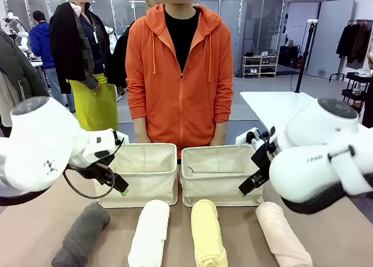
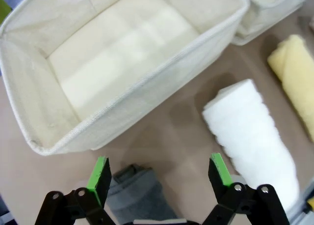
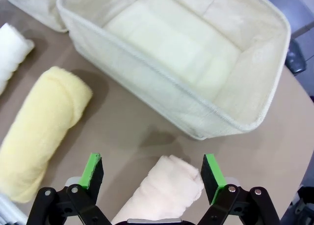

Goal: Divide the towels into two baskets.
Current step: Pick up one hotel-folded towel and place it in the Fabric basket indicated by the person.

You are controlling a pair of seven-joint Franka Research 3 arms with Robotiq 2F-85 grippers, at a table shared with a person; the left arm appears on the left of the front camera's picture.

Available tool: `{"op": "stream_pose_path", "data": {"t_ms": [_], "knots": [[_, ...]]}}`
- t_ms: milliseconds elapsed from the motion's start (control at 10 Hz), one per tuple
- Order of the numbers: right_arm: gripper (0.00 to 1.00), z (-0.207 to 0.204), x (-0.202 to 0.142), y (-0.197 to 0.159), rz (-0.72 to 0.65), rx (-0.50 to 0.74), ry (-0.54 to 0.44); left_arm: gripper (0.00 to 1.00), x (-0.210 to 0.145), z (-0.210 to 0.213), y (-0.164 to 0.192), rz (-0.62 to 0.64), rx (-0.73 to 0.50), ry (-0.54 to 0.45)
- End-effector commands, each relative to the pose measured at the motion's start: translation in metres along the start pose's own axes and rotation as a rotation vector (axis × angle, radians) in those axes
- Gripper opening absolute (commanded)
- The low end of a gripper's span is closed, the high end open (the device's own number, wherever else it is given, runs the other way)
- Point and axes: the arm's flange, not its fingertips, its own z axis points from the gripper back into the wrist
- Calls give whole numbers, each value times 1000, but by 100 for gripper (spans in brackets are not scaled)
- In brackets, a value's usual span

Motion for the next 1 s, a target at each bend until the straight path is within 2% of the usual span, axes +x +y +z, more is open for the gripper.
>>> {"op": "stream_pose_path", "data": {"t_ms": [0,100,200,400,500,700,900], "knots": [[100,36,4,-11,-23,128,21,100,6,41,16,18,-121,26],[100,50,4,-17,-56,194,29,100,6,56,25,56,-253,30],[100,60,2,-32,-114,312,43,100,0,70,43,141,-417,34],[100,74,-11,-68,-262,577,-4,100,-21,87,78,243,-628,-64],[100,81,-25,-87,-345,660,-47,100,-39,96,97,294,-717,-128],[100,105,-66,-136,-538,830,-192,100,-83,107,137,463,-853,-295],[100,127,-123,-185,-694,877,-319,100,-134,110,171,629,-911,-423]]}}
